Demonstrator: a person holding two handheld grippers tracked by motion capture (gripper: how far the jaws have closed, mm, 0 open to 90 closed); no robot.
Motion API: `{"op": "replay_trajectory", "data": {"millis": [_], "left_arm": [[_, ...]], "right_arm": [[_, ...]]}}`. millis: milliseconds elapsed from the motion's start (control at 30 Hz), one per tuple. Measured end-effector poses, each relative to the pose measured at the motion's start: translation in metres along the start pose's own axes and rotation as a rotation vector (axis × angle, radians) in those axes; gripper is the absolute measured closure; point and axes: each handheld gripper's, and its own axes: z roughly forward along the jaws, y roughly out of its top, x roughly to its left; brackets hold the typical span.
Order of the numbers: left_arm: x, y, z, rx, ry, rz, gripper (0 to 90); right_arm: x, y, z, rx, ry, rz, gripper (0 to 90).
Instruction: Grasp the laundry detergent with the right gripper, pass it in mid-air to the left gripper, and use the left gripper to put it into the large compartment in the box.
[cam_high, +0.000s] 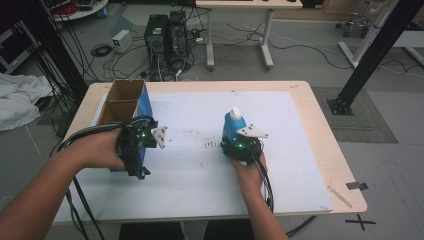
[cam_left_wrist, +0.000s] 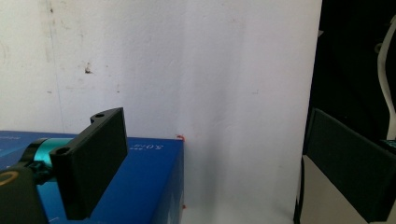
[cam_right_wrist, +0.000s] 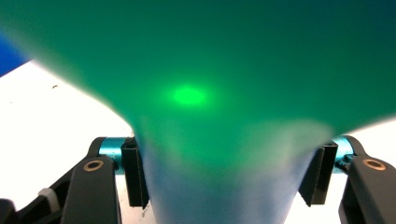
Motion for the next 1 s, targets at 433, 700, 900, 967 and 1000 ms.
{"op": "replay_trajectory", "data": {"millis": [433, 700, 900, 967, 1000], "left_arm": [[0.000, 0.002, 0.001, 0.000, 0.000, 0.001, 6.1], [0.000, 0.006, -0.002, 0.002, 0.004, 0.006, 6.1], [0.002, 0.018, -0.006, -0.007, 0.013, 0.016, 6.1], [0.001, 0.022, -0.008, -0.005, 0.015, 0.029, 6.1], [0.001, 0.024, -0.009, -0.004, 0.018, 0.033, 6.1]], "right_arm": [[0.004, 0.000, -0.001, -0.013, -0.004, -0.023, 43.9], [0.001, -0.001, -0.005, -0.019, 0.027, -0.035, 45.9], [0.001, 0.005, -0.016, -0.022, 0.041, -0.070, 46.2], [0.000, 0.007, -0.021, -0.024, 0.059, -0.082, 46.2], [0.000, 0.009, -0.023, -0.028, 0.073, -0.083, 46.2]]}}
